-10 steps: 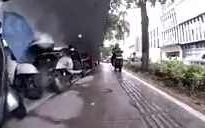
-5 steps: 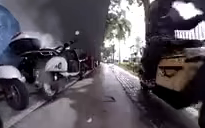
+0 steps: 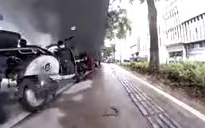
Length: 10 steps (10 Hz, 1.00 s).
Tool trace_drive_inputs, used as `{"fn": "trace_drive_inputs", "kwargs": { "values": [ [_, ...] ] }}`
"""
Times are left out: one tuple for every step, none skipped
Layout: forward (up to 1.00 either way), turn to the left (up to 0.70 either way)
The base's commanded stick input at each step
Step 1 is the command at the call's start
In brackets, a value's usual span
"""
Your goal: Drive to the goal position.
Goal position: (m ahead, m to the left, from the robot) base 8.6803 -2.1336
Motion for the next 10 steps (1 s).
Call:
{"fn": "trace_drive_inputs", "kwargs": {
  "values": [
    [0.7,0.0],
    [0.7,0.0],
    [0.7,0.0],
    [0.7,0.0],
    [0.7,0.0],
    [0.7,0.0],
    [0.7,0.0],
    [0.7,0.0],
    [0.7,0.0],
    [0.7,0.0]
  ]
}}
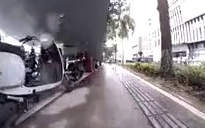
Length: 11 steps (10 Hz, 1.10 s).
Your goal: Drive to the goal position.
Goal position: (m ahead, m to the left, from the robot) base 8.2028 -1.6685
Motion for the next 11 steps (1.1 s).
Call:
{"fn": "trace_drive_inputs", "kwargs": {
  "values": [
    [0.7,0.0],
    [0.7,0.0],
    [0.7,0.0],
    [0.7,0.0],
    [0.7,0.0],
    [0.7,0.0],
    [0.7,0.0],
    [0.7,0.0],
    [0.7,0.0],
    [0.7,0.0],
    [0.7,0.0]
  ]
}}
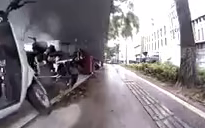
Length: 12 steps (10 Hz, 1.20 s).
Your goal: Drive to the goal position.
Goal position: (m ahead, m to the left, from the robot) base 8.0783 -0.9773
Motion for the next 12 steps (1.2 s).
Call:
{"fn": "trace_drive_inputs", "kwargs": {
  "values": [
    [0.7,0.0],
    [0.7,0.0],
    [0.7,0.0],
    [0.7,0.0],
    [0.7,0.0],
    [0.59,0.0],
    [0.52,0.0],
    [0.7,0.0],
    [0.7,0.0],
    [0.7,0.0],
    [0.7,0.0],
    [0.7,0.0]
  ]
}}
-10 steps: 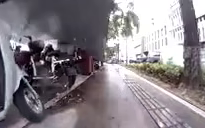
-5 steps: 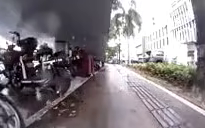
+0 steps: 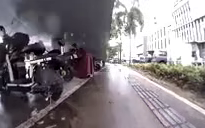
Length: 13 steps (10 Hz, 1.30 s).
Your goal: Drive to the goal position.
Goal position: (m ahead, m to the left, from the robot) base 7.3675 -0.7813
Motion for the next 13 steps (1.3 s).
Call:
{"fn": "trace_drive_inputs", "kwargs": {
  "values": [
    [0.7,0.0],
    [0.7,-0.04],
    [0.7,-0.13],
    [0.7,-0.13],
    [0.7,-0.11],
    [0.7,-0.03],
    [0.7,0.0],
    [0.7,0.0],
    [0.7,0.0],
    [0.7,0.0],
    [0.7,0.0],
    [0.7,0.0],
    [0.7,0.0]
  ]
}}
